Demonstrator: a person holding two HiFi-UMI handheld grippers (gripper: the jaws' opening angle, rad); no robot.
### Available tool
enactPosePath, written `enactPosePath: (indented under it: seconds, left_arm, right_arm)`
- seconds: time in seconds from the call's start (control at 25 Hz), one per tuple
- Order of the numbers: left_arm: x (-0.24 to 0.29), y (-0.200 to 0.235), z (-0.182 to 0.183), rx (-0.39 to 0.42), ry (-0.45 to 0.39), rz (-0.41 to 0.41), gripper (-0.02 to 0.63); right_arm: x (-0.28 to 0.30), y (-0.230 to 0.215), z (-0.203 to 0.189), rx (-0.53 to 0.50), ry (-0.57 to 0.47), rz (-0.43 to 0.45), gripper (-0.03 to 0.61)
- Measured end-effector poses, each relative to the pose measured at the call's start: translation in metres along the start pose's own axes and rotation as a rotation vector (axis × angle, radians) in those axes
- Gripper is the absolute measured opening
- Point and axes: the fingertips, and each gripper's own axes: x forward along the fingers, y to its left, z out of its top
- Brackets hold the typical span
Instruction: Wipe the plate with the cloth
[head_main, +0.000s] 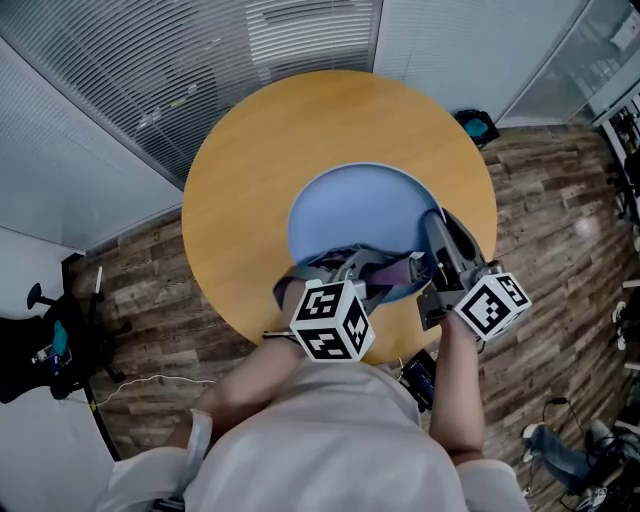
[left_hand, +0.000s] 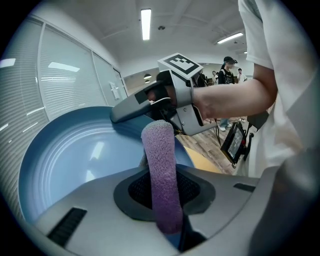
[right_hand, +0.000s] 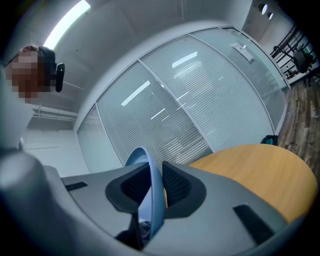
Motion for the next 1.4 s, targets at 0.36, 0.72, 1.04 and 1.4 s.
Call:
enactPosePath:
  seconds: [0.36, 0.72, 1.04, 1.4]
  left_arm:
    - [0.003, -0.02, -0.011, 0.042, 0.085, -0.055, 0.078]
    - [0.003, -0.027, -0.028, 0.052, 0.138, -0.083, 0.078]
    - [-0.002, -0.029, -0.051, 0.013, 0.166, -0.095, 0.078]
    - [-0.013, -0.017, -0.069, -0.012, 0.194, -0.013, 0.078]
  right_arm:
    - [-0.01, -0.008, 0.002, -0.026, 0.007, -0.031, 0.072]
    - [-0.01, -0.01, 0.001, -0.075, 0.027, -0.052, 0.071]
    - [-0.011, -0.017, -0.007, -0.051, 0.053, -0.062, 0.072]
    - [-0.026, -0.022, -0.02, -0.002, 0.078, -0.063, 0.072]
